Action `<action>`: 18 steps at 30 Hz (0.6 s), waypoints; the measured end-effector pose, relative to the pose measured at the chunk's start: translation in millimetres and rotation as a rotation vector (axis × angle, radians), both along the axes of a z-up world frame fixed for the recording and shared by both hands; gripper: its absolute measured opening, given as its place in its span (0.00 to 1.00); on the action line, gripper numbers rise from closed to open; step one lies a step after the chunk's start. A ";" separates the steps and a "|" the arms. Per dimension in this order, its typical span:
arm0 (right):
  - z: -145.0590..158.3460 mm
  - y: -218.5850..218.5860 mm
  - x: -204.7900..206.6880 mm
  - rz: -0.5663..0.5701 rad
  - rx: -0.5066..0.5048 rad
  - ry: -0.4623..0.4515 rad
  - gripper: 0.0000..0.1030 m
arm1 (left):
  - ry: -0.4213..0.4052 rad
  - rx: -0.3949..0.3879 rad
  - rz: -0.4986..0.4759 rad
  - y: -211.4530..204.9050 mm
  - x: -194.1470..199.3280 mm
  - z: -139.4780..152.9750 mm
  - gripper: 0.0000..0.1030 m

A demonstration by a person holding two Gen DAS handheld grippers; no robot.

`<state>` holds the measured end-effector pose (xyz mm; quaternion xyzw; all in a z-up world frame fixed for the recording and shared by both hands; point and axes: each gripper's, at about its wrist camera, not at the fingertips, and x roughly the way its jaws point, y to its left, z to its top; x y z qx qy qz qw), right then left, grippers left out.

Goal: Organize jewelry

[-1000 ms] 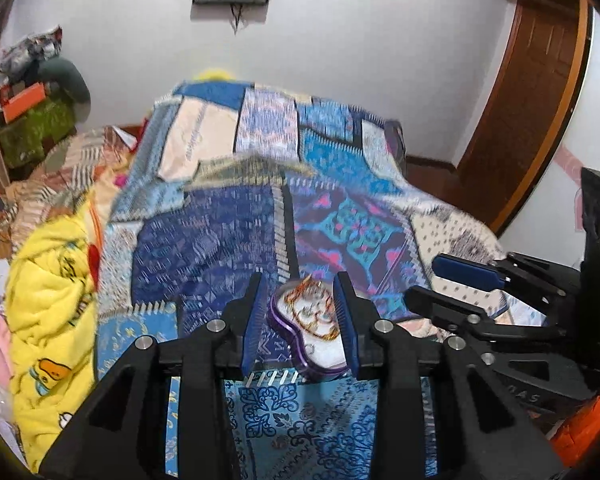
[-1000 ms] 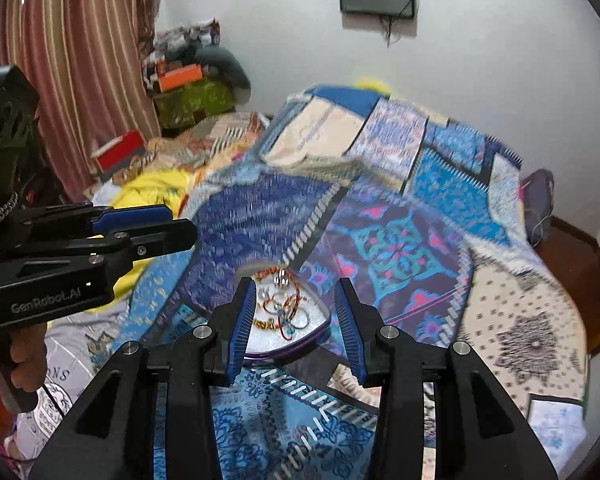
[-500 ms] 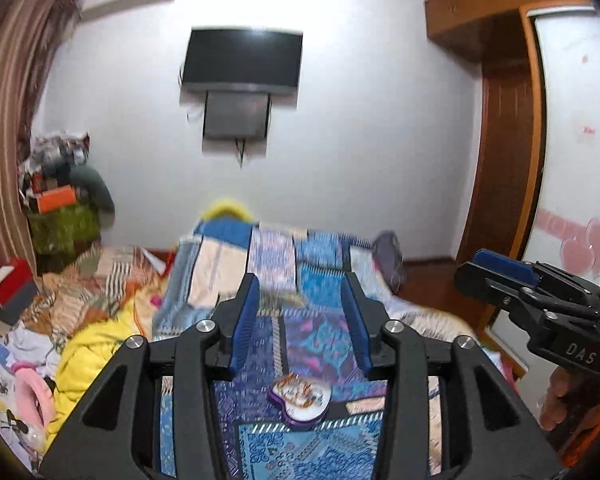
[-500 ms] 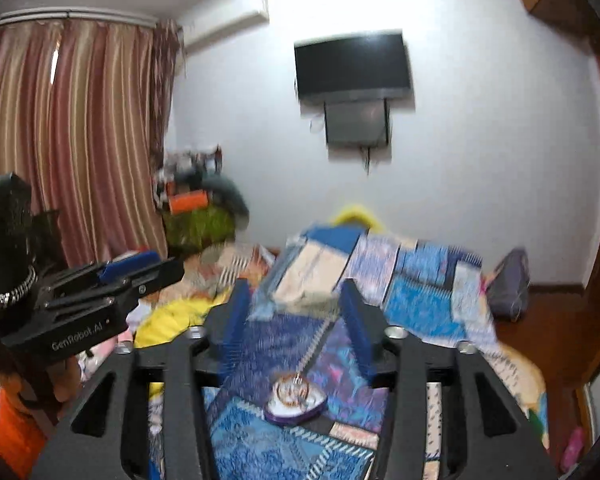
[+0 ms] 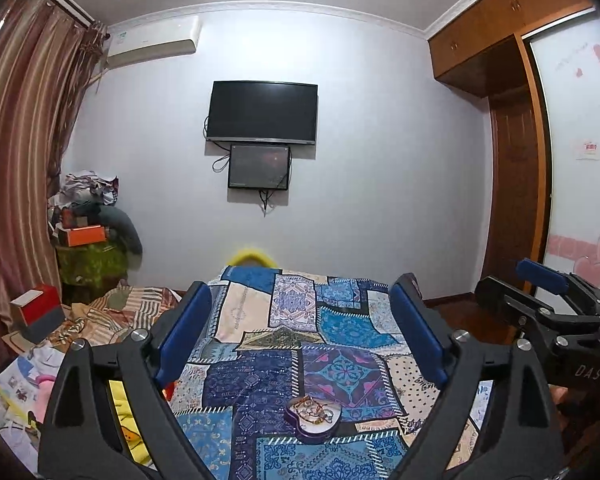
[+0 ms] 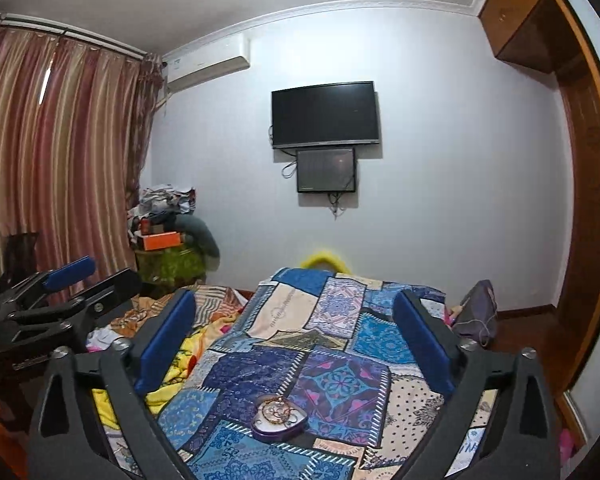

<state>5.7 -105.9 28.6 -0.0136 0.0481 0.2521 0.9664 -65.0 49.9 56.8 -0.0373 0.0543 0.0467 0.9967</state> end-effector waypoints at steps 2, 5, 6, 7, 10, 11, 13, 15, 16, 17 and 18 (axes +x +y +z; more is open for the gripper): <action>-1.3 -3.3 -3.8 -0.005 0.000 0.001 0.98 | 0.004 -0.002 0.005 0.8 0.8 -1.3 0.89; -1.5 -4.1 -4.8 -0.002 0.002 0.006 0.98 | 0.010 -0.007 0.008 -1.7 -0.9 -1.8 0.89; -1.3 -4.1 -4.5 -0.001 0.002 0.007 0.98 | 0.013 -0.007 0.007 -1.5 0.1 -1.8 0.89; -1.5 -4.4 -3.0 -0.001 0.003 0.009 0.98 | 0.013 -0.006 0.008 -3.0 -2.5 -2.5 0.89; -3.3 -8.7 -6.4 0.004 0.005 0.016 0.98 | 0.014 -0.001 0.009 -4.5 -2.8 -3.4 0.91; -5.7 -10.7 -7.8 0.004 0.005 0.016 0.98 | 0.015 -0.001 0.009 -4.6 -2.4 -3.6 0.92; -6.1 -10.4 -7.2 0.004 0.002 0.019 0.98 | 0.010 -0.001 0.011 -5.4 -2.7 -4.3 0.95; -6.9 -11.1 -7.1 0.005 0.000 0.023 0.98 | 0.008 0.002 0.012 -5.4 -2.7 -4.7 0.96; -6.8 -11.2 -6.9 0.006 -0.002 0.026 0.98 | 0.009 0.003 0.011 -5.9 -2.6 -4.8 0.96; -7.4 -11.8 -7.1 0.006 -0.003 0.028 0.98 | 0.011 0.005 0.010 -6.7 -1.6 -5.1 0.96; -8.2 -12.6 -6.7 0.005 -0.004 0.029 0.98 | 0.013 0.007 0.009 -7.1 -0.6 -5.8 0.96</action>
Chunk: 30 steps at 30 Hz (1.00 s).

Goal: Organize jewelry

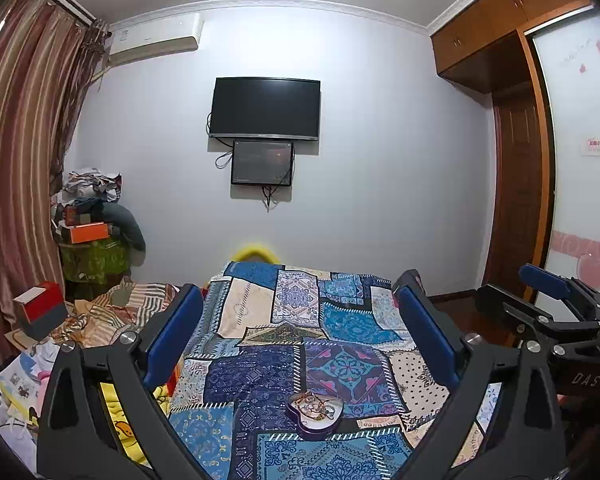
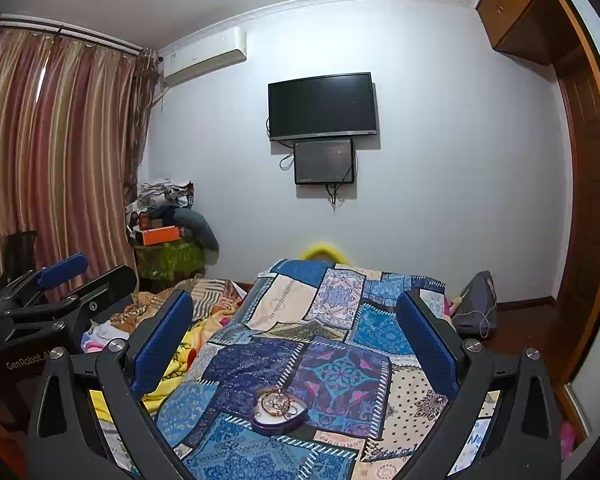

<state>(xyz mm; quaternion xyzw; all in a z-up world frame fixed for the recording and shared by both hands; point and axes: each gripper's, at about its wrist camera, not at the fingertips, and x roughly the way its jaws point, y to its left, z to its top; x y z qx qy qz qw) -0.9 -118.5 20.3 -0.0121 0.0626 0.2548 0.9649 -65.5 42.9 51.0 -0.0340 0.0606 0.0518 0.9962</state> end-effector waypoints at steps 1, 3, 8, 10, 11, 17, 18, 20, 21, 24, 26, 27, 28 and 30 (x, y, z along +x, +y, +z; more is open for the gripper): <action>-0.7 -0.1 0.5 -0.002 -0.001 0.002 0.98 | 0.002 0.003 0.000 -0.6 0.9 -0.6 0.96; -0.7 -1.4 1.3 -0.004 -0.002 0.006 0.98 | 0.005 0.009 0.001 -3.2 1.3 -1.4 0.97; -0.7 -1.9 1.1 -0.004 -0.005 0.014 0.98 | 0.009 0.022 0.006 -7.3 3.2 -2.6 0.98; -0.3 -1.5 1.0 -0.004 -0.005 0.015 0.98 | 0.012 0.020 0.003 -7.4 4.0 -3.3 0.98; 0.6 -2.3 0.5 -0.005 -0.005 0.015 0.98 | 0.015 0.017 0.001 -6.8 4.5 -3.7 0.98; 0.8 -4.7 -1.2 -0.009 -0.003 0.018 0.98 | 0.023 0.010 -0.002 -4.8 6.4 -5.2 0.98; 1.1 -4.8 -1.3 -0.009 -0.003 0.019 0.98 | 0.024 0.009 -0.003 -4.6 6.7 -5.3 0.98; 0.9 -4.4 -0.7 -0.010 -0.003 0.019 0.98 | 0.026 0.006 -0.005 -4.6 6.9 -5.6 0.98; 1.6 -5.2 -1.4 -0.011 -0.003 0.020 0.98 | 0.027 0.002 -0.009 -4.3 7.0 -5.7 0.98; 2.0 -5.6 0.1 -0.011 -0.004 0.023 0.98 | 0.028 0.002 -0.011 -4.0 7.8 -6.1 0.98; 1.7 -5.6 0.2 -0.012 -0.005 0.022 0.98 | 0.029 0.003 -0.009 -5.0 8.1 -6.7 0.98; 2.0 -5.8 0.4 -0.012 -0.006 0.022 0.98 | 0.030 0.002 -0.012 -5.0 8.3 -7.0 0.98; 1.7 -5.4 0.6 -0.012 -0.008 0.022 0.98 | 0.032 0.000 -0.016 -5.0 8.4 -7.0 0.98; 2.3 -5.4 0.4 -0.014 -0.010 0.021 0.98 | 0.034 0.000 -0.020 -5.9 8.6 -7.2 0.98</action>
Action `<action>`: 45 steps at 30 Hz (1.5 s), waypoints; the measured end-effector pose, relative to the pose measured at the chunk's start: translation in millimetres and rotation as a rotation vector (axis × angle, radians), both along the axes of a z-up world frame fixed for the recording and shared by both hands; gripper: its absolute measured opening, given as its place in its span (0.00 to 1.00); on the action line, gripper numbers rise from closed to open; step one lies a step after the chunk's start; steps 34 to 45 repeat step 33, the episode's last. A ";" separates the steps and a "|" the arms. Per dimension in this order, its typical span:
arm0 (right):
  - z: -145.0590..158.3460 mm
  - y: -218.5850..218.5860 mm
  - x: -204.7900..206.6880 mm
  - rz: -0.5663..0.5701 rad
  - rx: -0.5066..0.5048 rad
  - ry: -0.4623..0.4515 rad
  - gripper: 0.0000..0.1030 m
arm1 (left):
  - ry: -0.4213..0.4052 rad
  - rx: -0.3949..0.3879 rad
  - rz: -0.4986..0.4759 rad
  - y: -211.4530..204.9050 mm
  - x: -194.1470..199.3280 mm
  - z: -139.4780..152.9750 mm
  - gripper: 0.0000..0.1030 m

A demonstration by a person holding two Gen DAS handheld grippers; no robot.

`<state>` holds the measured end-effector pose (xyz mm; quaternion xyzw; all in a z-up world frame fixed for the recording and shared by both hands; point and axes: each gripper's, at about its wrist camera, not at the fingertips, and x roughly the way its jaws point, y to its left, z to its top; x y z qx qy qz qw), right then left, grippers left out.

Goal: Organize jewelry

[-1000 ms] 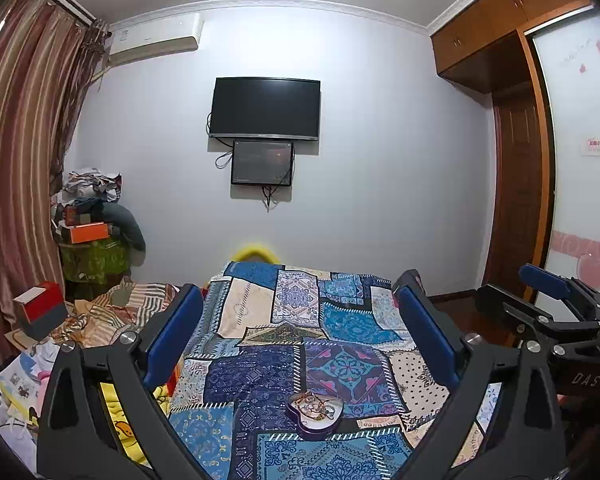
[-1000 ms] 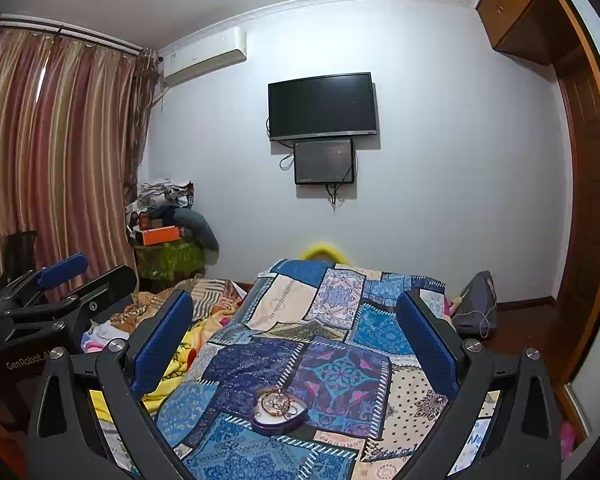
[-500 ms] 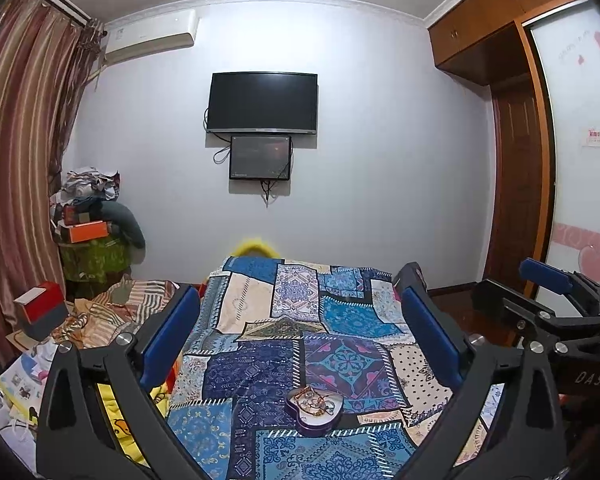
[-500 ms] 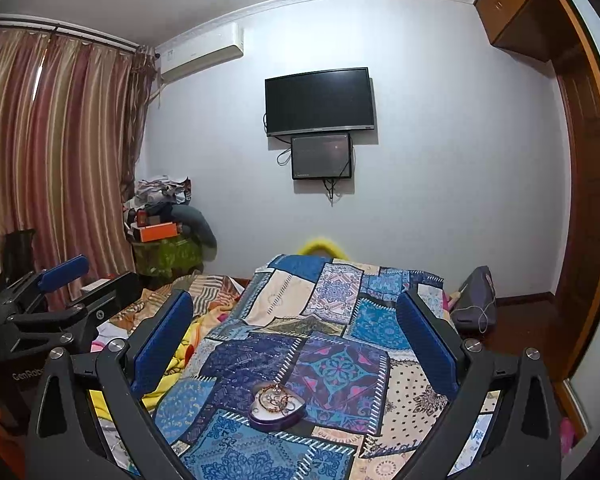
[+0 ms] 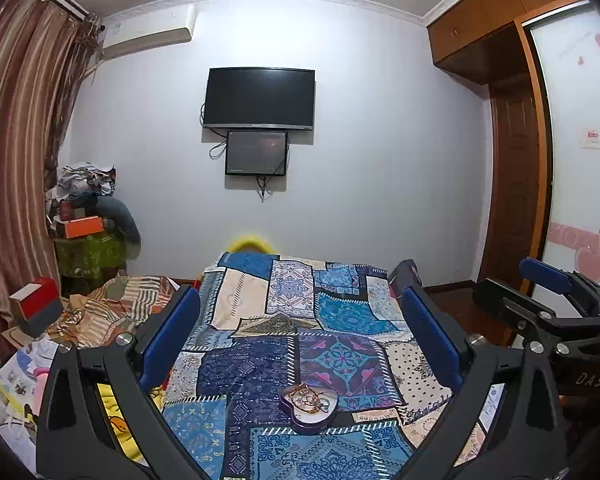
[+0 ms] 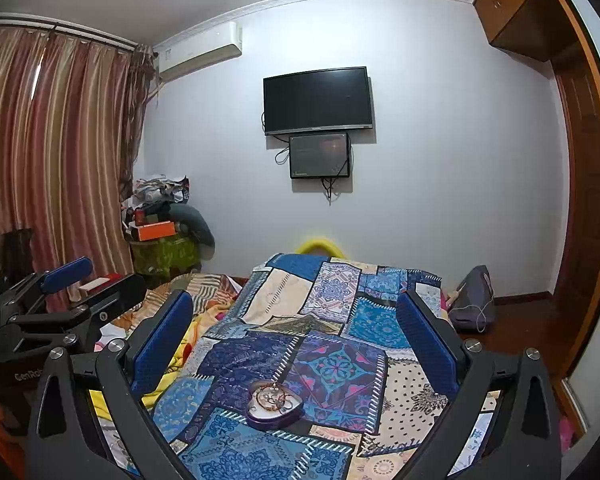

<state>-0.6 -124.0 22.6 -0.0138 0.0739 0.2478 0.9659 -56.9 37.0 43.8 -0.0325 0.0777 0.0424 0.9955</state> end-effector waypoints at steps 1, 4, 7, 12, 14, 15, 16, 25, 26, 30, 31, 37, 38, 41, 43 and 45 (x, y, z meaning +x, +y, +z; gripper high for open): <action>0.1 -0.3 0.1 -0.001 0.001 0.000 0.98 | 0.000 0.001 -0.001 -0.6 -0.1 0.2 0.98; 1.2 -1.1 -0.2 0.000 0.004 0.000 0.98 | 0.000 -0.002 -0.004 -1.5 -0.1 0.3 0.98; 1.9 -1.4 -0.9 -0.001 0.006 -0.001 0.98 | -0.001 -0.005 -0.006 -2.0 0.0 0.4 0.98; 3.0 -1.5 -1.2 -0.005 0.006 -0.002 0.98 | 0.004 -0.013 -0.007 -0.1 0.7 0.4 0.98; 3.5 -1.7 -0.8 -0.006 0.008 0.000 0.98 | 0.008 -0.019 -0.012 0.5 1.4 0.7 0.98; 3.6 -2.0 -0.6 -0.007 0.009 0.000 0.98 | 0.008 -0.022 -0.010 1.1 1.4 0.8 0.98; 3.0 -2.5 -0.2 -0.008 0.010 0.001 0.98 | 0.008 -0.024 -0.010 2.2 1.9 1.1 0.98; 1.8 -5.7 1.8 -0.019 0.019 0.005 0.98 | 0.021 -0.038 -0.018 6.7 4.5 0.2 0.98; 1.6 -5.8 2.4 -0.019 0.019 0.006 0.98 | 0.021 -0.039 -0.018 7.1 4.6 0.0 0.98; 1.5 -5.3 5.8 -0.019 0.021 0.014 0.98 | 0.024 -0.037 -0.023 8.7 4.9 -0.6 0.98; 1.1 -5.0 6.1 -0.019 0.020 0.014 0.98 | 0.025 -0.037 -0.025 9.0 4.9 -0.8 0.98; 1.3 -3.8 7.1 -0.018 0.017 0.015 0.98 | 0.026 -0.033 -0.024 10.0 5.7 -0.8 0.98; 1.3 -3.8 7.1 -0.018 0.017 0.015 0.98 | 0.026 -0.033 -0.024 10.0 5.7 -0.8 0.98; 1.3 -3.8 7.1 -0.018 0.017 0.015 0.98 | 0.026 -0.033 -0.024 10.0 5.7 -0.8 0.98; 1.3 -3.8 7.1 -0.018 0.017 0.015 0.98 | 0.026 -0.033 -0.024 10.0 5.7 -0.8 0.98; 1.3 -3.8 7.1 -0.018 0.017 0.015 0.98 | 0.026 -0.033 -0.024 10.0 5.7 -0.8 0.98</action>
